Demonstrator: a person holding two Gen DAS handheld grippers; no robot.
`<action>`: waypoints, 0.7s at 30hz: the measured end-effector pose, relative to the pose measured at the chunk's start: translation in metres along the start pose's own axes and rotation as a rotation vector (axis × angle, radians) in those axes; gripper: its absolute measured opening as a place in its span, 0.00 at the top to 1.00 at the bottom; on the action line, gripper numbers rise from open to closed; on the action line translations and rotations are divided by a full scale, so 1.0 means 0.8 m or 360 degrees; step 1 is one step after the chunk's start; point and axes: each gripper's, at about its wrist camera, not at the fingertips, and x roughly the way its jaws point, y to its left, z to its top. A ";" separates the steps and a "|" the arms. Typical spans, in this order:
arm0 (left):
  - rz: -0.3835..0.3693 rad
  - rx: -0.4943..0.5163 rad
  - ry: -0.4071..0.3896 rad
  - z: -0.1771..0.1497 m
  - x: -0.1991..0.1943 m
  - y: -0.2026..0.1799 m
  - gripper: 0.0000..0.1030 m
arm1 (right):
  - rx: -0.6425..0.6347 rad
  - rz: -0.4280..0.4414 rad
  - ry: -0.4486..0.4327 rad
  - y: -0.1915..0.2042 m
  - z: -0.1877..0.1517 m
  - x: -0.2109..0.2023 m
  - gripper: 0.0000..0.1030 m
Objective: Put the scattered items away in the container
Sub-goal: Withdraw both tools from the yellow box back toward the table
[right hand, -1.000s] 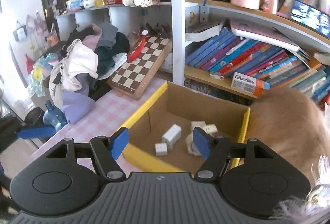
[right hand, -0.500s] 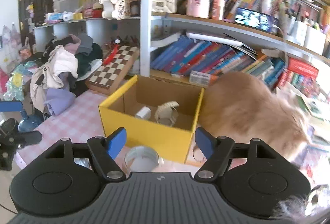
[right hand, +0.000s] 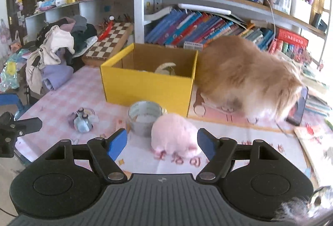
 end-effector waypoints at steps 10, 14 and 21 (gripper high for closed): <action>0.0008 0.0034 0.0048 -0.024 0.002 -0.018 0.10 | -0.0025 -0.0030 0.0086 0.027 -0.058 0.003 0.26; -0.0004 0.0044 0.0077 -0.033 0.003 -0.024 0.10 | -0.0039 0.0005 0.0105 0.036 -0.067 0.001 0.23; -0.0018 0.0022 0.0105 -0.042 0.004 -0.030 0.10 | -0.0031 -0.0012 0.0098 0.035 -0.071 -0.004 0.22</action>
